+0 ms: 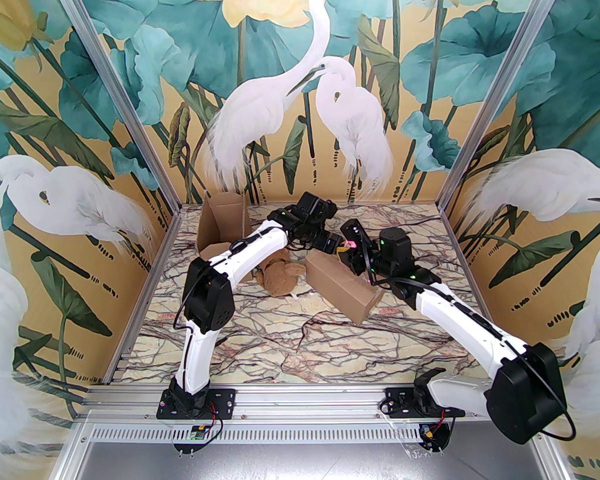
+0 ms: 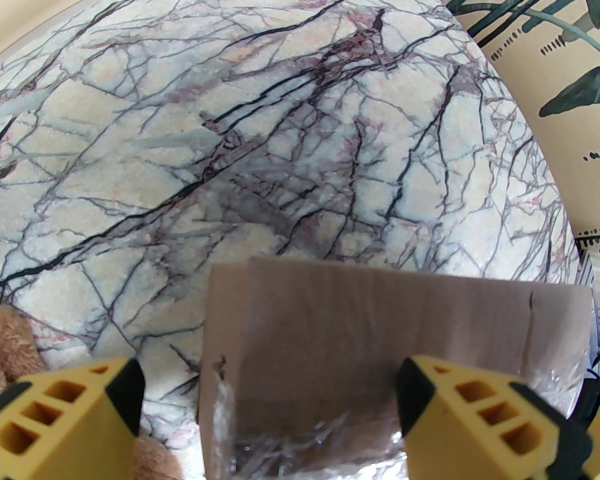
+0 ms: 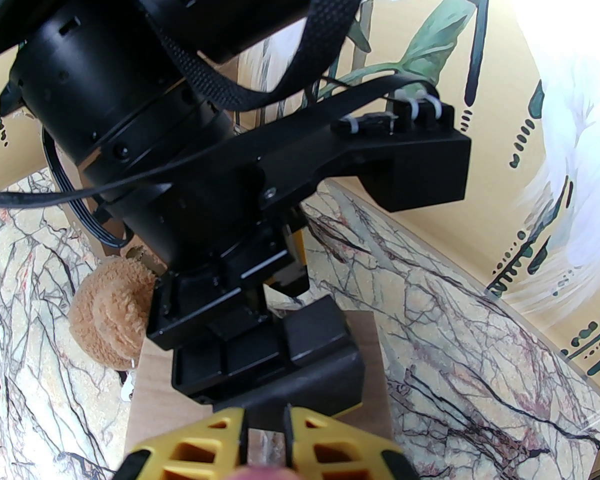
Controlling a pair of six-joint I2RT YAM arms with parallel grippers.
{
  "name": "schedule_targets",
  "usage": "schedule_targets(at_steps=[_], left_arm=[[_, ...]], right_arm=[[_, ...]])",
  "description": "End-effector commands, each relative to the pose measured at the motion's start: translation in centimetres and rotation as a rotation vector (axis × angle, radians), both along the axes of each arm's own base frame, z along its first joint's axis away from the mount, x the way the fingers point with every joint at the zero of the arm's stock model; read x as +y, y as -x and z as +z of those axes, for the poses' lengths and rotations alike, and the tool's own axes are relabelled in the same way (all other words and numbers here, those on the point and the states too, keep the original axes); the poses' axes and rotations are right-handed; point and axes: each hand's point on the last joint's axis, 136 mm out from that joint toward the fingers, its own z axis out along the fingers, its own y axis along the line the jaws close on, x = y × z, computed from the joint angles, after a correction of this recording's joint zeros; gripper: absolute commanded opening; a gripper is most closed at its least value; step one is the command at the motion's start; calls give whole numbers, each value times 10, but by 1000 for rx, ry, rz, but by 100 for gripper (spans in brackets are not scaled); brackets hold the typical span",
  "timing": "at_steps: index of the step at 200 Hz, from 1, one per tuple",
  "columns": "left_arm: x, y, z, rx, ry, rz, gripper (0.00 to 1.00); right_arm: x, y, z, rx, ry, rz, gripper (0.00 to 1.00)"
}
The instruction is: Unpack the express box
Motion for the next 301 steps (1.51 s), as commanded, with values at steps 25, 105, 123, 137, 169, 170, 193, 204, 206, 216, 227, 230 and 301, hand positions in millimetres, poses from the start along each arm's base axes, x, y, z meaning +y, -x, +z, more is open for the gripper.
schedule_targets(at_steps=[25, 105, 123, 137, 169, 170, 193, 204, 206, 216, 227, 230, 301], left_arm=[[66, -6, -86, 113, -236, 126, 88], [87, -11, -106, 94, -301, 109, 87], [91, -15, -105, 89, -309, 115, 87], [93, -17, -104, 86, -306, 121, 87], [91, -20, -100, 75, -299, 112, 87], [91, -21, -100, 74, -298, 111, 87], [91, -23, -98, 68, -302, 109, 87], [90, -23, -98, 67, -300, 107, 87], [90, -23, -97, 68, -299, 107, 87], [90, -23, -97, 65, -302, 105, 87], [90, -22, -98, 68, -300, 103, 87], [90, -22, -97, 67, -299, 102, 87], [85, -18, -92, 61, -273, 70, 87]], right_arm=[[-11, 27, -8, 75, 9, -9, 0], [-26, 45, -8, 72, 40, -38, 0], [-28, 52, -8, 81, 44, -37, 0], [-31, 56, -12, 98, 49, -40, 0], [-37, 63, -19, 116, 53, -59, 0], [-37, 63, -19, 114, 53, -60, 0], [-40, 65, -24, 125, 65, -68, 0], [-42, 65, -27, 133, 72, -75, 0], [-42, 65, -28, 135, 72, -75, 0], [-43, 66, -30, 141, 75, -75, 0], [-46, 66, -32, 139, 83, -79, 0], [-46, 66, -32, 138, 84, -82, 0], [-61, 59, -26, 105, 83, -104, 0]])
